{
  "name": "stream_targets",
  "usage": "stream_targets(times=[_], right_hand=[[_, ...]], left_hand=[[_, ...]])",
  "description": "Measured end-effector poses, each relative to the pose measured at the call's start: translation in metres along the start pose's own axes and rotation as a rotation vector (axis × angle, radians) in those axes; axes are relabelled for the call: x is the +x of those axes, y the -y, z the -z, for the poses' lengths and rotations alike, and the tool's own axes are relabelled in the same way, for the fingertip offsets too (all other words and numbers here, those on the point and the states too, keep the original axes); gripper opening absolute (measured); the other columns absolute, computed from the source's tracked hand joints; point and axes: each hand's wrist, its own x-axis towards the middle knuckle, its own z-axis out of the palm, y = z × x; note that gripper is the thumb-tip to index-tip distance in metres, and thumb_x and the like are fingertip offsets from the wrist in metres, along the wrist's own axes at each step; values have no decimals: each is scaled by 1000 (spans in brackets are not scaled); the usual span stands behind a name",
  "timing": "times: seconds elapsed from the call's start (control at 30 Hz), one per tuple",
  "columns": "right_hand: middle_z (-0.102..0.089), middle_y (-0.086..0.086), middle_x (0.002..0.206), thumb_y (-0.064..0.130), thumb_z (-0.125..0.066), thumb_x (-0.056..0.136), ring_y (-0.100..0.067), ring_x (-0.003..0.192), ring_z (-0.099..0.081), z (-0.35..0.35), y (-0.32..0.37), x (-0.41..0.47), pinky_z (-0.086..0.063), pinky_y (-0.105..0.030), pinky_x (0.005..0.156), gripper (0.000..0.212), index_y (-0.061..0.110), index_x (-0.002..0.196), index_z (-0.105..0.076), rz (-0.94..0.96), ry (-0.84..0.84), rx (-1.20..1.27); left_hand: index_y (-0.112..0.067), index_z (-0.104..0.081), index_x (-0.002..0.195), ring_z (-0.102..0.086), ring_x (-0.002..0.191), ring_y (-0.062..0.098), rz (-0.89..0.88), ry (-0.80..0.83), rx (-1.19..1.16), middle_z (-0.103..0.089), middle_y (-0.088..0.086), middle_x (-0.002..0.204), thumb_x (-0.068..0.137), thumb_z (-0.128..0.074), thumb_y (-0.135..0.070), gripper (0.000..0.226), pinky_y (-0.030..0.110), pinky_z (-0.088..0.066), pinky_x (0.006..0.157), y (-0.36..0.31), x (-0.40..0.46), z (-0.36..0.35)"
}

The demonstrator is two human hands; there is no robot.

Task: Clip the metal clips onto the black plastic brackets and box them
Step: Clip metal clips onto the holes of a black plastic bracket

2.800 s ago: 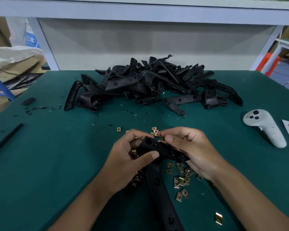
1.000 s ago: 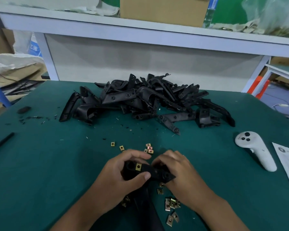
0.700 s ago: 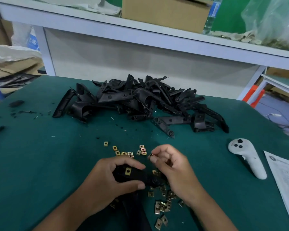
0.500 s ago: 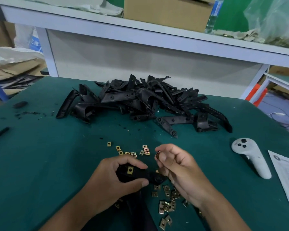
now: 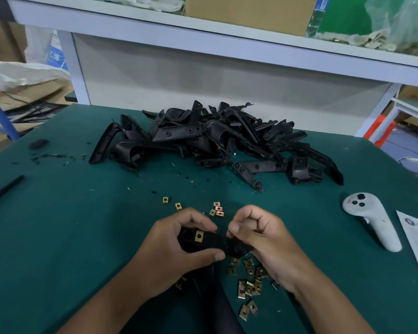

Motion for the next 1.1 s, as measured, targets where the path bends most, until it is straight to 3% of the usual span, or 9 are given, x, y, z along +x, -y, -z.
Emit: stream_targets(times=[0.1,0.23,0.4,0.8,0.97,1.1], right_hand=[[-73,-5,78,33,-80,75,-21,73,-61,0,1,1,-47,-34,70,13,23,81,-75,-17,-39,-16],[-77,-5,84,26,-76,80,-11,77,-71,0,1,0,-53,-19,68,10,22,89,-79,-51,-5,-26],[-78,-4,87,31,-78,77,-11,78,-72,1,3,-1,-52,-17,68,18,19,91,-79,-65,-17,-45],[-77,-8,88,32,-78,77,-19,80,-69,3,5,-2,-54,-28,73,19,17,89,-79,-59,-21,-111],[-78,-6,93,36,-78,77,-16,88,-73,2,5,-2,-54,-24,80,20,21,90,-80,-51,-18,-134],[-77,-5,87,43,-80,71,-16,79,-68,-1,2,-1,-53,-26,71,27,20,86,-80,-81,-52,-100]], left_hand=[[-35,-71,94,-70,87,9,4,10,-5,-74,-9,93,64,-90,-50,39,19,-53,76,0,-1,-1],[-38,-70,94,-70,88,8,-5,9,8,-74,-11,93,64,-89,-50,37,18,-53,76,0,-1,-3],[-40,-69,93,-70,87,7,-25,-3,42,-73,-13,92,65,-88,-51,36,14,-51,74,-1,-1,-2],[-40,-69,90,-69,84,8,-21,-13,41,-74,-11,91,63,-88,-50,35,16,-52,74,-3,-1,-2],[-42,-69,93,-70,85,5,-27,-10,54,-74,-15,92,63,-87,-52,36,13,-50,73,-3,-1,-2],[-42,-69,94,-70,87,5,-34,-10,67,-74,-16,93,65,-87,-53,36,13,-50,75,-1,0,-3]])
